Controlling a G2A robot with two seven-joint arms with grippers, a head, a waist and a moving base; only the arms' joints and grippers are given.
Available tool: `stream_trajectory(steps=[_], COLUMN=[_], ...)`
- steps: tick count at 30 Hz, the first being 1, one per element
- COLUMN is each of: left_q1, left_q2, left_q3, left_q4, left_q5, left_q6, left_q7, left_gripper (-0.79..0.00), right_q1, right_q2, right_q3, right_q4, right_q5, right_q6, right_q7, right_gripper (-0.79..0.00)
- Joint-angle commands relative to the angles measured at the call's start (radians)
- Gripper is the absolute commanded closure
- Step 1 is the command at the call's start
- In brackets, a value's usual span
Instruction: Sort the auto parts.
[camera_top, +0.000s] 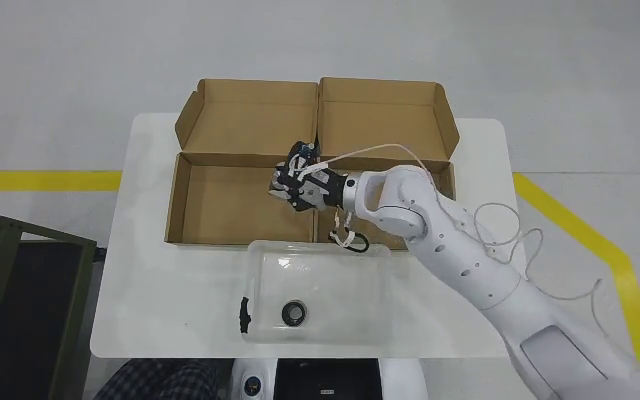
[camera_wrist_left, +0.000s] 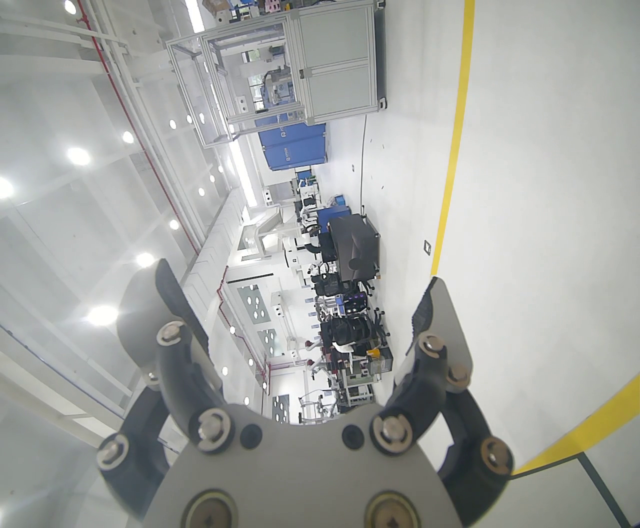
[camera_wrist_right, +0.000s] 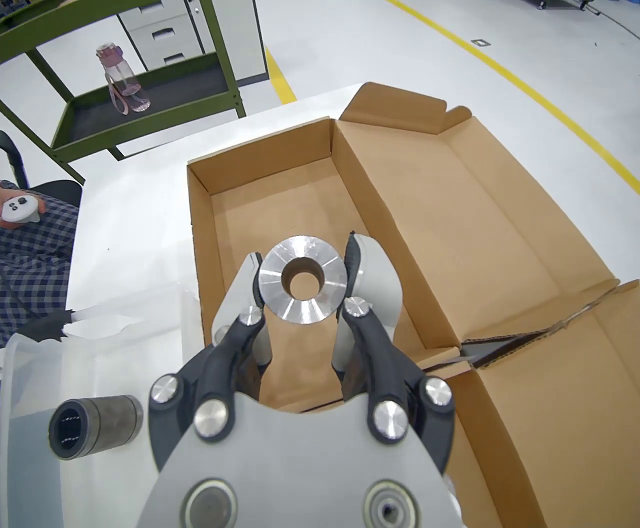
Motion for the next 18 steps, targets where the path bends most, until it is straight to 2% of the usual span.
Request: stream_trajectory(steps=[1, 18], left_q1=[0.000, 0.000], left_q2=[0.000, 0.000], left_q3=[0.000, 0.000], left_q4=[0.000, 0.000], left_q5=[0.000, 0.000], left_q6=[0.000, 0.000], left_q7=[0.000, 0.000], left_gripper=[-0.785, -0.785], right_q1=[0.018, 0.139], right_q2=[-0.011, -0.112], right_q3=[-0.016, -0.131], right_q4=[0.021, 0.232], right_q5=[-0.003, -0.046], right_q6=[0.012, 0.085], right_q7=[0.011, 0.064], right_gripper=[0.000, 0.000])
